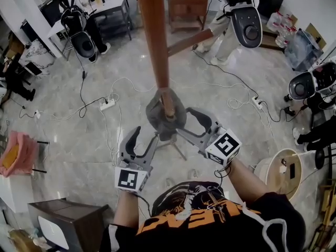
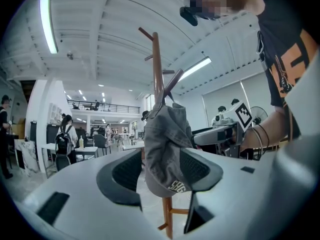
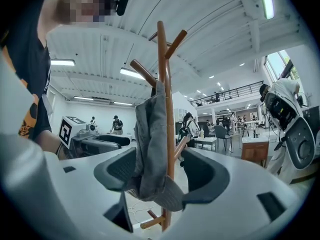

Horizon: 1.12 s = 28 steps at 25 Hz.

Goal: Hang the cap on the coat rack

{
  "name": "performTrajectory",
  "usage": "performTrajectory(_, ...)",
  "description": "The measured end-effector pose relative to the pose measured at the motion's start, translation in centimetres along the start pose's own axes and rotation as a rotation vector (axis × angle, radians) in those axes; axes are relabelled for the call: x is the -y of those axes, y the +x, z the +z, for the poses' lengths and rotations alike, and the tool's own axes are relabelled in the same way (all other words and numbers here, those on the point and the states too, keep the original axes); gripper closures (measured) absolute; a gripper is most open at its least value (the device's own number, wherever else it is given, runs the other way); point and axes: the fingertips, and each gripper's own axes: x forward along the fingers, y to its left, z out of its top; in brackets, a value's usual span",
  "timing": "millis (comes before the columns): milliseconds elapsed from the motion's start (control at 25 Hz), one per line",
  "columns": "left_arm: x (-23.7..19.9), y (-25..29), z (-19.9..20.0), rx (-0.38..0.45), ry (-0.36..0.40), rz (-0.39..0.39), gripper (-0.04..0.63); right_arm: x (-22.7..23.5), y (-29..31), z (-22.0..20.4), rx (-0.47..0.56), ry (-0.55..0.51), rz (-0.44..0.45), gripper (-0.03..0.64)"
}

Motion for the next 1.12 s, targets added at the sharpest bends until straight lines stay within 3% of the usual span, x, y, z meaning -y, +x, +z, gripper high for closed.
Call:
performTrajectory(280,-0.4,-1.4,1.0,0.021,0.001,0.003,0.341,-0.1,-2.2,0.5,0.009,-0.012,-0.034,0.328)
performTrajectory(480,-0.2,-2.6,2.7,0.037,-0.034,-0.010,0.350,-0.4,-4.2,2.8,0.075,0.024,-0.040,0.404)
performTrajectory(640,-0.4,-3.9,4.8,0.053,-0.033,-0.010,0.364,-0.9,-5.2,4.3,0.075,0.000,-0.052,0.420)
performTrajectory(960,1.4,-5.6,7.5,0.079,0.002,-0.040,0.447,-2.7,-7.4,6.6,0.095,-0.038,-0.050,0.467)
performTrajectory(1120,1.6,-5.7,7.7,0.046,0.017,0.002,0.494,-4.0,-8.3,7.6,0.113,-0.045,-0.008,0.491)
